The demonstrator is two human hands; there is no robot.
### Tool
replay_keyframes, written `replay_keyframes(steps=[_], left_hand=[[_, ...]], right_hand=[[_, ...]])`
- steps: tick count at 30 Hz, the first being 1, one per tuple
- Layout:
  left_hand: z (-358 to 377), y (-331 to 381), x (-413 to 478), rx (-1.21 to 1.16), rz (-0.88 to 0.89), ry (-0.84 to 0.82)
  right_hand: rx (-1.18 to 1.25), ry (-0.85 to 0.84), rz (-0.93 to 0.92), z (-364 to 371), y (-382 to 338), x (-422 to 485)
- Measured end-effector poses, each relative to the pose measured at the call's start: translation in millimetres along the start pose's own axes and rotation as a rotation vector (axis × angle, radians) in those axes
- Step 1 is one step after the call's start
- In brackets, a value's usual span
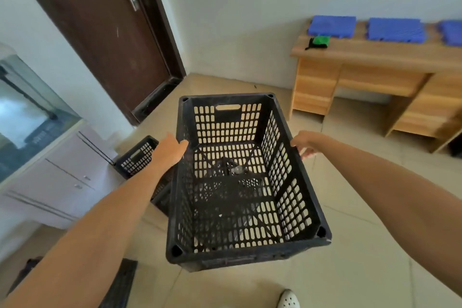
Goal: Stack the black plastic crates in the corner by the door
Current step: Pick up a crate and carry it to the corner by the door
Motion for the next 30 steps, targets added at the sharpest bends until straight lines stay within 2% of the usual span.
replay_keyframes(steps=[12,17,24,27,30], left_hand=[[92.0,142.7,124.7,-0.063,0.09,-0.134],[120.9,191.0,216.0,-0.06,0.123,-0.148],[131.1,243.4,328.0,-0.086,0.029,-0.165],[135.3,260.6,366.2,-0.112,0.012,-0.211],[140.9,277.9,407.2,-0.141,0.022,-0.166]], right_hand=[[-0.133,0.195,0.065,-123.6,36.6,112.2],[-0.195,0.193,0.09,-184.1,14.0,190.4],[-0.289,0.166,0.095,-259.7,-47.4,282.8],[-0.224,0.131,0.083,-280.7,-65.5,316.1],[-0.174,0.102,0.1,-306.7,-73.2,369.4]])
Point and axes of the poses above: each hand's wrist, its own x-axis towards the middle knuckle, its own z-axis out of the palm, y = z × x, the point moved 7 cm from there along x, towards the middle knuckle, and after that the axes turned 12 degrees about -x, right-handed, at the moved point
